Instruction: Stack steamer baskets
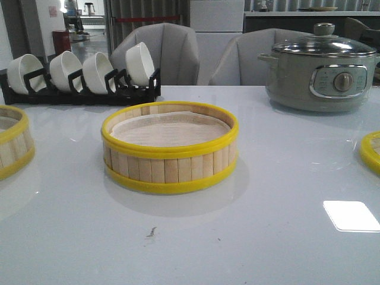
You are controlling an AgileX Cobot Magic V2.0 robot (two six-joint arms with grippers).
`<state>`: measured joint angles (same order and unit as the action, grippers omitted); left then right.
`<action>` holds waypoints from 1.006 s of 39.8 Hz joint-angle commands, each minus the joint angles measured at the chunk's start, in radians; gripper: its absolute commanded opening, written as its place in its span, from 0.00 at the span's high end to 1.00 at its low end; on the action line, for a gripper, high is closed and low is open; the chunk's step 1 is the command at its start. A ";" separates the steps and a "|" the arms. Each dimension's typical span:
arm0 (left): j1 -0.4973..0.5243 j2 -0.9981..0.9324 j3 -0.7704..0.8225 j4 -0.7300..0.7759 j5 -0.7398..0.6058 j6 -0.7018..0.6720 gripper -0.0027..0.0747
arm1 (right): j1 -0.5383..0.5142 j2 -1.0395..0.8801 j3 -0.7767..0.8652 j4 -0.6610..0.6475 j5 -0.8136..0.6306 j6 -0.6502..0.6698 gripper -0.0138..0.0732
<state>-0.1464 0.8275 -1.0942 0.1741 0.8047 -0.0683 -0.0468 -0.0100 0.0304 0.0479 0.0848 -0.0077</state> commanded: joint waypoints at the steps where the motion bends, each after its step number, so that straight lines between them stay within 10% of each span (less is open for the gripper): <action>1: -0.010 -0.005 -0.032 0.025 -0.071 -0.001 0.86 | -0.004 -0.021 -0.016 -0.011 -0.085 0.001 0.78; 40: -0.010 -0.005 -0.032 0.044 -0.090 -0.001 0.86 | -0.005 -0.021 -0.016 -0.032 -0.106 -0.031 0.78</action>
<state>-0.1464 0.8275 -1.0942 0.2064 0.7855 -0.0676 -0.0468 -0.0100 0.0304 0.0451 0.0782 -0.0108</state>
